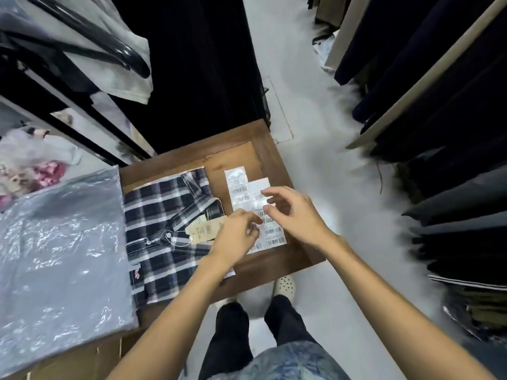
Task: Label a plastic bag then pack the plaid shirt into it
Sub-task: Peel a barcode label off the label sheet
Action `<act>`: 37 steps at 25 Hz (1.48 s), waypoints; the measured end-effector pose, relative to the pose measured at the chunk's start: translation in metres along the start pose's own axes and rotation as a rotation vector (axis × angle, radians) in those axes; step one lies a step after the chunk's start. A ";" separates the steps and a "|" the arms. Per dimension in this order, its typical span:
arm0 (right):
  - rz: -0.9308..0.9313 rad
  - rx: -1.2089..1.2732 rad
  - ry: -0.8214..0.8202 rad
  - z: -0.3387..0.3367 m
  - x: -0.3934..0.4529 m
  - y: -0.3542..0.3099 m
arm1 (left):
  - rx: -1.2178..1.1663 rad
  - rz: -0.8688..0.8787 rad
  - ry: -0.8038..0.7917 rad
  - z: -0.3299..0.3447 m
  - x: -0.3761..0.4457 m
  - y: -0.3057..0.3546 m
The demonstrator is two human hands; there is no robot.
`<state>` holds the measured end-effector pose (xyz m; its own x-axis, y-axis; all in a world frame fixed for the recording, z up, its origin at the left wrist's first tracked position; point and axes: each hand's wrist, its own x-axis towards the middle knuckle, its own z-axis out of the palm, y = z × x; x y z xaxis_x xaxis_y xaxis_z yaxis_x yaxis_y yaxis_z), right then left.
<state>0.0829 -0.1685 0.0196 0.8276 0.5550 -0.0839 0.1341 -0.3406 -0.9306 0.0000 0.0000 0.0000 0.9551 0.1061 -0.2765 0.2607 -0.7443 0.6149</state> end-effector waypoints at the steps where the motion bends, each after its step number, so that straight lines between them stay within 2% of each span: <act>1: -0.016 -0.058 -0.024 0.001 0.002 0.006 | 0.009 0.006 -0.023 0.003 0.002 -0.003; 3: -0.031 -0.201 -0.094 0.002 0.002 0.016 | 0.031 0.007 -0.045 0.007 0.003 -0.007; 7: -0.025 -0.335 -0.204 0.001 -0.002 0.029 | 0.001 0.024 -0.069 0.008 0.005 -0.011; 11: -0.040 -0.412 -0.294 0.007 0.001 0.039 | -0.017 0.000 -0.079 0.007 0.008 -0.013; 24: -0.275 -0.615 -0.517 0.002 0.024 0.051 | -0.067 -0.081 -0.145 0.003 0.011 -0.017; 37: -0.255 -0.564 -0.496 0.006 0.024 0.058 | -0.037 -0.080 -0.178 0.001 0.014 -0.019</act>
<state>0.1075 -0.1704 -0.0381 0.4127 0.8958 -0.1650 0.6527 -0.4172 -0.6324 0.0083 0.0146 -0.0161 0.8921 0.0432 -0.4497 0.3426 -0.7134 0.6113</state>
